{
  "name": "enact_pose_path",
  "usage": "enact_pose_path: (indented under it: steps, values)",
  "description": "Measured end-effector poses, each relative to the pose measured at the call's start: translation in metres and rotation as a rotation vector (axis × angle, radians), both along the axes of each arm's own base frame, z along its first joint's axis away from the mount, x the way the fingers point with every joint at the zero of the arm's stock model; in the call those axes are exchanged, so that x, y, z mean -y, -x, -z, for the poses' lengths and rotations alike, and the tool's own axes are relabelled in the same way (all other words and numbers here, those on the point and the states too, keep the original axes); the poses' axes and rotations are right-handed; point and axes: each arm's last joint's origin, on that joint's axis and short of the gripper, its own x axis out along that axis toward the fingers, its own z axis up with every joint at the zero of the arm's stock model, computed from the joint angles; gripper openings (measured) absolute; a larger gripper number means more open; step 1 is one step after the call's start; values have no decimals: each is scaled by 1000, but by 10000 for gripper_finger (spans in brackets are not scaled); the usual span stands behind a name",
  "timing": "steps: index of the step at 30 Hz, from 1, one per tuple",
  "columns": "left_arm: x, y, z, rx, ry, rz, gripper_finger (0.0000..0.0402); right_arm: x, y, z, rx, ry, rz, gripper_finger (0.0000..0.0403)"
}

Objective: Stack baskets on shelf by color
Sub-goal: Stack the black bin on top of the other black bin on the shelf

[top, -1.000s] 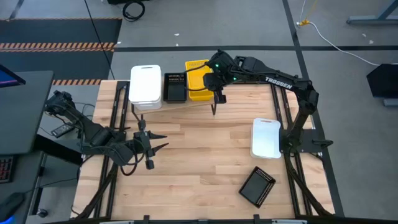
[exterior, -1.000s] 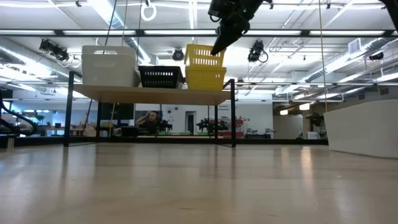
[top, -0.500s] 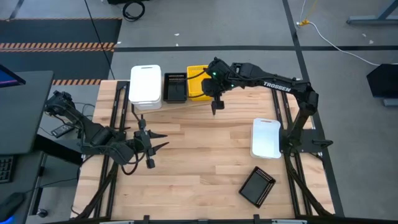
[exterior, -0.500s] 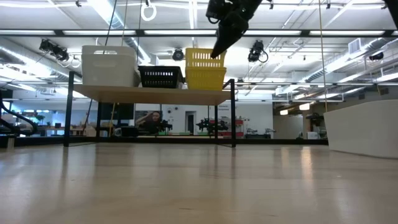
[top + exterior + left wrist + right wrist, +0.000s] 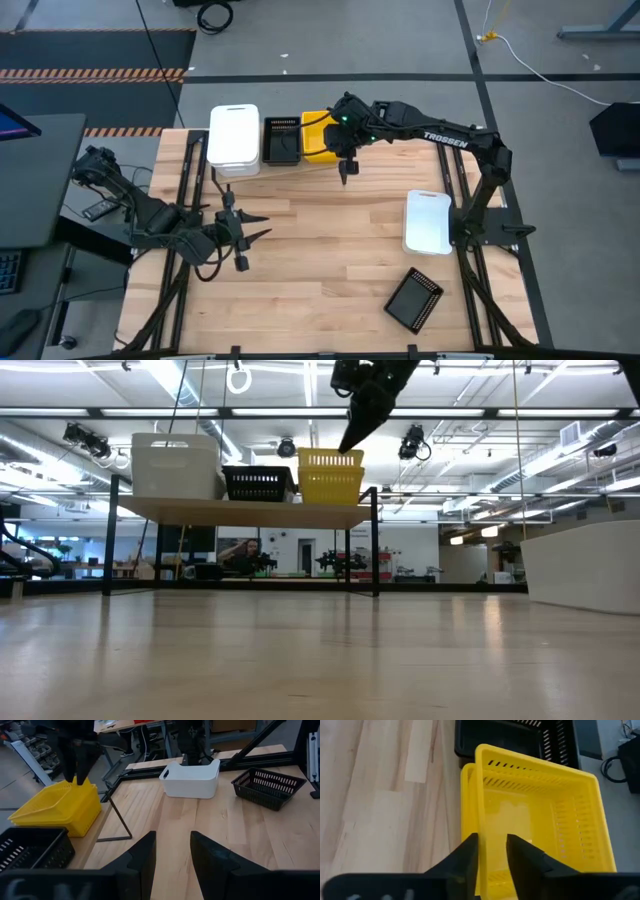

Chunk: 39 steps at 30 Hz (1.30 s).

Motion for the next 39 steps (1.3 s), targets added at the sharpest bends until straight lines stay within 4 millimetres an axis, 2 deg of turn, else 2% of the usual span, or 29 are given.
enact_pose_path:
  steps: [9, 15, 19, 23, 28, 34, 39]
  values:
    - [0, 0, 0, -4, -4, 1, 128, -13, 2, -6, -10, 60, 21, 160]
    - [0, 1, 1, -21, -35, 8, 128, -41, 4, -8, -19, -46, 65, 169]
    - [-1, -1, 0, -28, -68, 15, 128, -72, 11, 1, -141, -189, 120, 168]
    - [-7, -4, -1, -30, -95, -4, 128, -109, 17, 12, -280, -318, 245, 168]
    - [-10, -17, 8, -94, -139, 14, 128, -160, 27, 14, -333, -430, 416, 168]
    - [-9, -39, 14, -117, -159, 159, 128, -218, 38, 15, -323, -531, 542, 168]
    - [-6, -56, 17, -98, -176, 342, 127, -257, 55, 29, -345, -556, 666, 168]
